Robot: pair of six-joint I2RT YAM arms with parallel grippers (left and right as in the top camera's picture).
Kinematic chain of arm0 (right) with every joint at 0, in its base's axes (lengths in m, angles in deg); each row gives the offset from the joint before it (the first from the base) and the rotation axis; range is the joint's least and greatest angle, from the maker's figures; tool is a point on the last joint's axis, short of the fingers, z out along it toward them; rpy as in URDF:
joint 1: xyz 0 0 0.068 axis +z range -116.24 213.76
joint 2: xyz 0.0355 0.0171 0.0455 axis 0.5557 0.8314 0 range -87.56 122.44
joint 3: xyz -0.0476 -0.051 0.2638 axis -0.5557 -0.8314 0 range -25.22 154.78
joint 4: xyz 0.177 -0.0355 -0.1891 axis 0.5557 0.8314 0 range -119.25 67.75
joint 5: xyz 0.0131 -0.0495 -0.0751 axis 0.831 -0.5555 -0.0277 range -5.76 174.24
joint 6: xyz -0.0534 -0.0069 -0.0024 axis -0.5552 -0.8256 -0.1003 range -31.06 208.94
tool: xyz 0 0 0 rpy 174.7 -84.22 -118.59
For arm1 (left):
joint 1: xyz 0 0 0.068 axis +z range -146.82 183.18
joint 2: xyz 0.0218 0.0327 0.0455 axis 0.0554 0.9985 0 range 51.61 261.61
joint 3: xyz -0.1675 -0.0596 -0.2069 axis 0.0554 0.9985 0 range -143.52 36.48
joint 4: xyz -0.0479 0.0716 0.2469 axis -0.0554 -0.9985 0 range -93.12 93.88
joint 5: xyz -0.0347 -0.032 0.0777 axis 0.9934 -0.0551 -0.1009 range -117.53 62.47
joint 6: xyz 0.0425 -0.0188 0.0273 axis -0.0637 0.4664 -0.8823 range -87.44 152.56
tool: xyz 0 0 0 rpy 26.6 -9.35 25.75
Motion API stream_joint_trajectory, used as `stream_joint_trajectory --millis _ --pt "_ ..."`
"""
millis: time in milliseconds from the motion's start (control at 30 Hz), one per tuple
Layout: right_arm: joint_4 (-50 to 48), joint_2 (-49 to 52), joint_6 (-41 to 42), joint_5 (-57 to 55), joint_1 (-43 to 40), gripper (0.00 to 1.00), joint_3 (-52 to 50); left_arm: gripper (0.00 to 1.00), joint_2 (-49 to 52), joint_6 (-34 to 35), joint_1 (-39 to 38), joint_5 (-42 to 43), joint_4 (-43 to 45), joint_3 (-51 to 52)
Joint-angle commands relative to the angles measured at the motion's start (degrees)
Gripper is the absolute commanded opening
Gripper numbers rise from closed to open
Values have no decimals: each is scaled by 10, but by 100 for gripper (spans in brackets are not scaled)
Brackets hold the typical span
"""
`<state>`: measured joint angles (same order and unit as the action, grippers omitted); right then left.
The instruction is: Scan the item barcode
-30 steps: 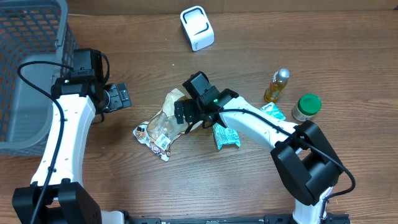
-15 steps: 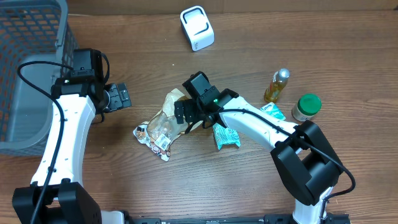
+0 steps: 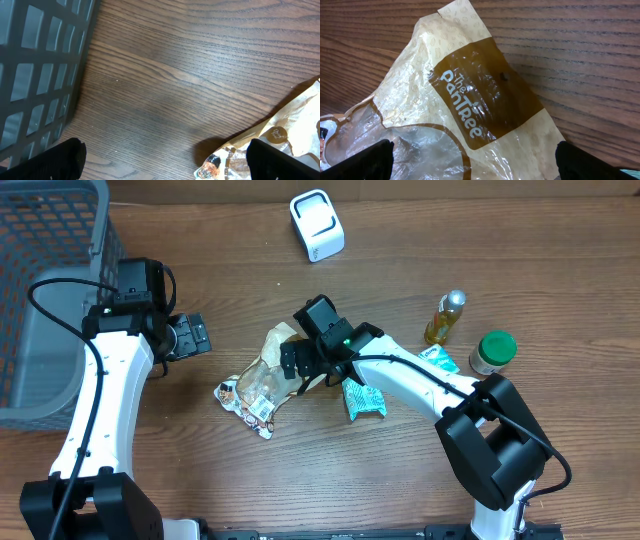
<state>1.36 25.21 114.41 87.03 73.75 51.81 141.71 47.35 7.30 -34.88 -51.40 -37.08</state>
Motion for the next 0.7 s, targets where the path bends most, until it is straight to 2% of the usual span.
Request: stream_joint_trajectory --millis 0,567,667 --pt "-4 -22 2 3 -1 100 9 100 -4 -6 -4 -5 0 -8" --pt "-4 -22 2 3 -1 100 9 100 -4 -6 -4 -5 1 -8" --pt "-4 -22 2 3 -1 100 9 99 -4 -4 -4 -5 31 -8"
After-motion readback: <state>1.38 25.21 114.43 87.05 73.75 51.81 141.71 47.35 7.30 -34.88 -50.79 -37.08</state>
